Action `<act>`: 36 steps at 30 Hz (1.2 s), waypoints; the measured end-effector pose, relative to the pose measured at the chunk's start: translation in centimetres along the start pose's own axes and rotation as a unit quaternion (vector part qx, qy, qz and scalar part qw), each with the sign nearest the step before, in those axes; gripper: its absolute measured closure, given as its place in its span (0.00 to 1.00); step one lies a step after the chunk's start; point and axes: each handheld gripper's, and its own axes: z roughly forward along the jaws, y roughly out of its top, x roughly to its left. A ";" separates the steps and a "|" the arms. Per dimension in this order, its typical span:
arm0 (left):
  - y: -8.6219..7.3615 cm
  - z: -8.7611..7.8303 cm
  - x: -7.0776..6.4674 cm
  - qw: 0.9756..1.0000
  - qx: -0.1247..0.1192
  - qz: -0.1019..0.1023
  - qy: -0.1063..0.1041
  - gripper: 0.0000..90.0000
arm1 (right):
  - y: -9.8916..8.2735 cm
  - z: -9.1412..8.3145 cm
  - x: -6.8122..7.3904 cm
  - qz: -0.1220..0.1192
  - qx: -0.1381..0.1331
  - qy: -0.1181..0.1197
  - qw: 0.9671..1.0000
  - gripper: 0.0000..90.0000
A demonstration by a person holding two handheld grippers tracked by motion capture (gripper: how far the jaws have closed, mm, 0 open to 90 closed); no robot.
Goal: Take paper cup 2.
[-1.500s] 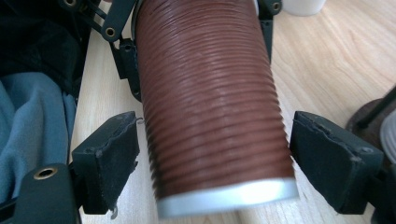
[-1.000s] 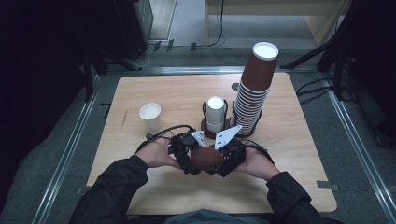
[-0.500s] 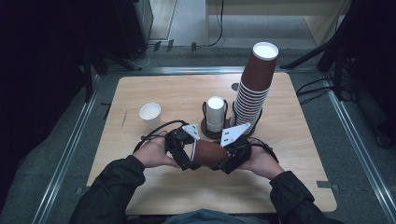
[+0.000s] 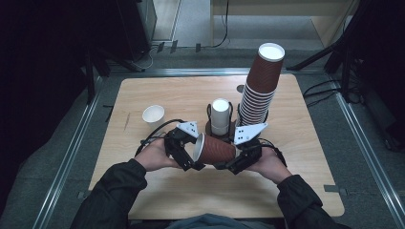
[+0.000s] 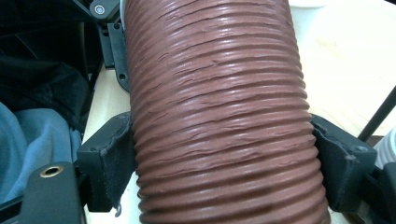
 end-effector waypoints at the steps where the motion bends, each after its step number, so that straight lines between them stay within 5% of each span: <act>1: 0.0 0.0 0.0 1.000 -0.002 -0.002 0.000 0.00 | 0.0 0.0 0.0 0.001 -0.001 0.001 1.000 0.20; 18: 0.2 -0.4 0.0 0.999 -0.032 -0.009 -0.023 0.07 | -0.1 0.9 0.2 -0.005 0.012 0.002 1.000 0.21; 31: 0.1 -0.8 0.3 0.998 -0.031 -0.024 -0.040 0.09 | -0.1 0.8 0.0 0.015 0.019 0.012 1.000 0.16; 36: 0.3 -1.2 0.4 1.000 -0.013 -0.015 -0.024 0.09 | -0.4 0.6 0.0 0.019 0.041 0.008 0.999 0.15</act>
